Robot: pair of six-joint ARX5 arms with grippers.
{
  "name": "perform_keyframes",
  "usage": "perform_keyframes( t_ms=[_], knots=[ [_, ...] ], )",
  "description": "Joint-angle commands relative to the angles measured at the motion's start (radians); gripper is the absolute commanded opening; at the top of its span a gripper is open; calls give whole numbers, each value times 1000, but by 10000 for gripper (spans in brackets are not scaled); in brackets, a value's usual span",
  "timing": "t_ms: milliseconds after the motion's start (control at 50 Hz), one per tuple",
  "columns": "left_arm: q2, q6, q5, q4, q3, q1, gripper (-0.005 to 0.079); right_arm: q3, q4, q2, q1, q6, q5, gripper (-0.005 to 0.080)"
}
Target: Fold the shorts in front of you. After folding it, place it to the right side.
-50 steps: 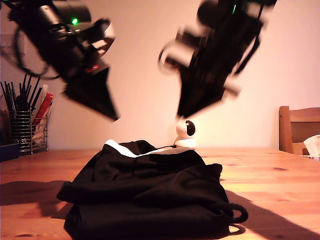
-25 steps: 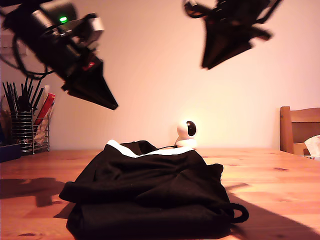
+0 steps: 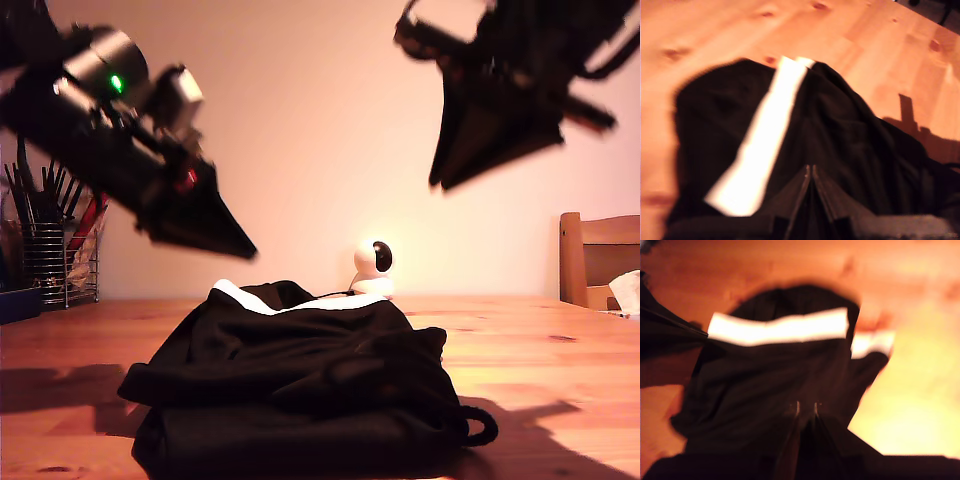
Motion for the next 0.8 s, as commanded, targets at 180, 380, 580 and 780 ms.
perform_keyframes(
  t_ms=[180, 380, 580, 780],
  knots=[
    [-20, -3, -116, -19, -70, -107, -21, -18, -132, 10, 13, 176, -79, 103],
    [-20, -65, -175, -124, -70, -134, -21, -18, -175, 73, 14, 210, -200, 372],
    [-20, -80, -194, -194, -70, -135, -21, -18, -174, 178, 13, 220, -322, 440],
    [-20, -79, -193, -218, -70, -135, -21, -18, -139, 254, 13, 206, -371, 464]
  ],
)
